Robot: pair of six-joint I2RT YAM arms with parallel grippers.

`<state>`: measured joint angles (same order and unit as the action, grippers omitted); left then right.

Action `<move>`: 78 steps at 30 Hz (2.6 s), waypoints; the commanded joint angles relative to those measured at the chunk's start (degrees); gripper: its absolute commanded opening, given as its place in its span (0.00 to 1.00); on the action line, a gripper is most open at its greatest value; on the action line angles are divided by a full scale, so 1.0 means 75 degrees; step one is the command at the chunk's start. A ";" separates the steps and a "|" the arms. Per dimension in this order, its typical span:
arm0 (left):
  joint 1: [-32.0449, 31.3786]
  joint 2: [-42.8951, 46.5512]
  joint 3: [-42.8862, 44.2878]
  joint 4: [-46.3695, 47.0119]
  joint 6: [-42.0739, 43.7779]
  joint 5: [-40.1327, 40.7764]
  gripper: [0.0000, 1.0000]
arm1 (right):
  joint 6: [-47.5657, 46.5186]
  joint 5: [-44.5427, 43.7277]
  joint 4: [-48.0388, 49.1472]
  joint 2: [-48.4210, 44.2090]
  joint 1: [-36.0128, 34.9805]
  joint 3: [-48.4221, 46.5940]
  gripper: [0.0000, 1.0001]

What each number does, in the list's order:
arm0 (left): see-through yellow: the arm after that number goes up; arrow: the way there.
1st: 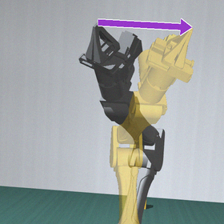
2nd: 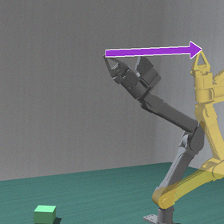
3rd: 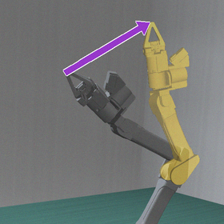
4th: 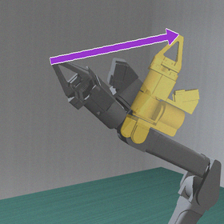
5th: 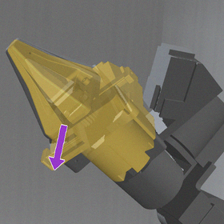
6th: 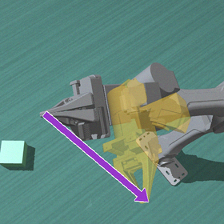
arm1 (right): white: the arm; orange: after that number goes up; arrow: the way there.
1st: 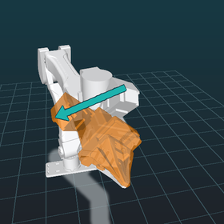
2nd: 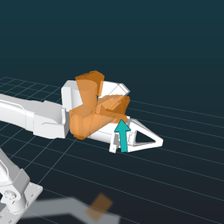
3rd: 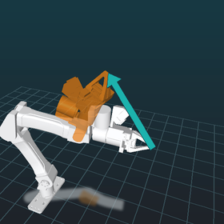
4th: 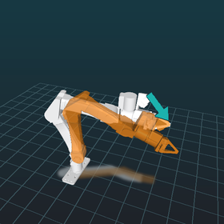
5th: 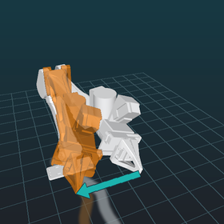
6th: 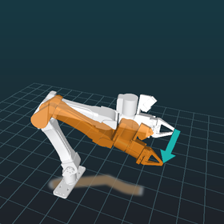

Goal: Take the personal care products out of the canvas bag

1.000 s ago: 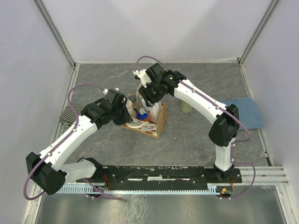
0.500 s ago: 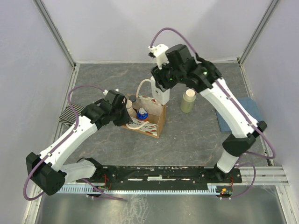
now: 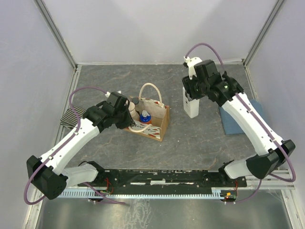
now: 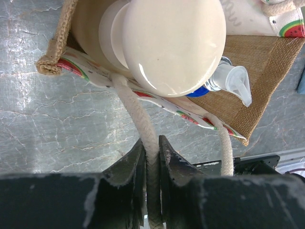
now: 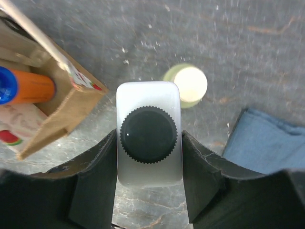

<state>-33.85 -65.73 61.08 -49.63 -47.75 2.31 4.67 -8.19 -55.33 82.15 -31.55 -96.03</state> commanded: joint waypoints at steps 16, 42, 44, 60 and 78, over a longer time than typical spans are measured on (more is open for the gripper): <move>0.0003 -0.0128 -0.0054 0.0049 -0.0185 -0.0262 0.22 | 0.1179 -0.0789 0.4459 -0.1770 0.0732 0.4558 0.30; -0.0006 0.0141 -0.0268 0.0221 -0.0400 -0.0235 0.22 | 0.0864 0.0776 0.3028 -0.0626 -0.1855 0.2097 0.75; 0.0001 0.0214 -0.0303 0.0222 -0.0438 -0.0205 0.22 | 0.0714 0.0890 0.2971 -0.0139 -0.2050 0.1666 0.74; 0.0001 0.0237 -0.0244 0.0124 -0.0414 -0.0112 0.23 | 0.0846 -0.0346 0.2124 0.0666 -0.2309 0.1580 0.74; 0.0013 0.0246 -0.0125 -0.0107 -0.0310 0.0220 0.24 | 0.2739 -0.1350 0.0413 0.1419 -0.2211 0.2626 0.75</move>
<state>-33.85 -64.86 58.76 -50.72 -49.50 2.96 19.88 -16.88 -48.97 87.09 -48.58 -72.44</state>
